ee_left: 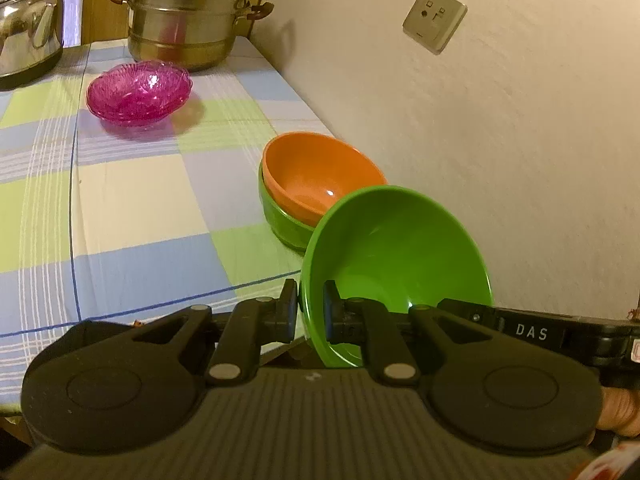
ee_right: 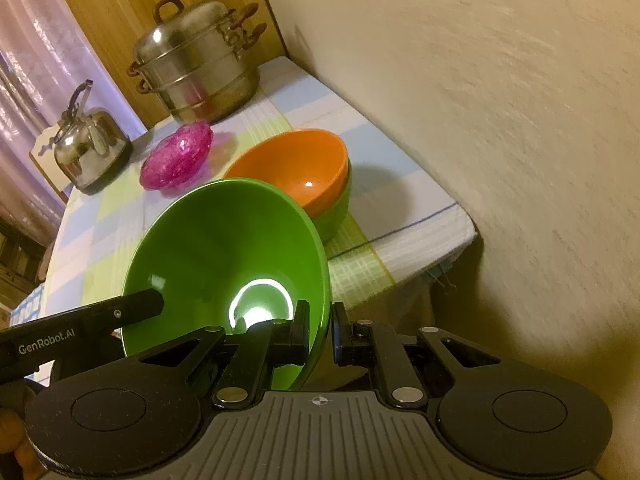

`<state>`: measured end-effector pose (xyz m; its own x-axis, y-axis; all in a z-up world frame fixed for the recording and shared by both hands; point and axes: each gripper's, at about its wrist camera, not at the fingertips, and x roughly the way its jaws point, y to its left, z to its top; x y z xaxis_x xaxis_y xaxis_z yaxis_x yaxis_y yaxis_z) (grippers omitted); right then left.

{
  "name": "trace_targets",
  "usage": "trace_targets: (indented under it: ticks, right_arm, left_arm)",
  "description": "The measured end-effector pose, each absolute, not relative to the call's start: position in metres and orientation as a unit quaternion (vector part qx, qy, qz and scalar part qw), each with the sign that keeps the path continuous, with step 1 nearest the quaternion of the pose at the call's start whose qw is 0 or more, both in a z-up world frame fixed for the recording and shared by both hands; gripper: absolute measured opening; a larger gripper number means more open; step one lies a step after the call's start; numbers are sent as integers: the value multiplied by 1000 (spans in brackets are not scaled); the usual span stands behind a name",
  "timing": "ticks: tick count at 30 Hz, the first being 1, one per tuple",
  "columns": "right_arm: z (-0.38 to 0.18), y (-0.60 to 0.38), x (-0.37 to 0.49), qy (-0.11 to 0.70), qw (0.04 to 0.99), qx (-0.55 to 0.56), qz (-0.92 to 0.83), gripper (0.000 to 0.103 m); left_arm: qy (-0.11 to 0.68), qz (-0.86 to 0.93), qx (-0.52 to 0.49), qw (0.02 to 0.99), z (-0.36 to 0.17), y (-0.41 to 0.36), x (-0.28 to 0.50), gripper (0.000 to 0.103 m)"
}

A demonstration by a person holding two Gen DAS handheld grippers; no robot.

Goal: Organize plates and bowls
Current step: 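Lift the large green bowl with both tools and carry it toward the bowl stack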

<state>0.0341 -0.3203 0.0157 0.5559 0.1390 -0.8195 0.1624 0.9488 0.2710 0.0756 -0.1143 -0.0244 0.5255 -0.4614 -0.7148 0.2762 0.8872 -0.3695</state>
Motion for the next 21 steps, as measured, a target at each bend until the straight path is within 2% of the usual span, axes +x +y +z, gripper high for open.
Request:
trace_targets:
  ticks: [12,21]
  right_arm:
    - [22,-320,40,463,873,156,-4,11]
    - [45,-325,84,435,889,145,3,11]
  left_arm:
    - [431,-212,-110,870,-18,-115,86,11]
    - [403,-212,-106,884,7,-127,138,11]
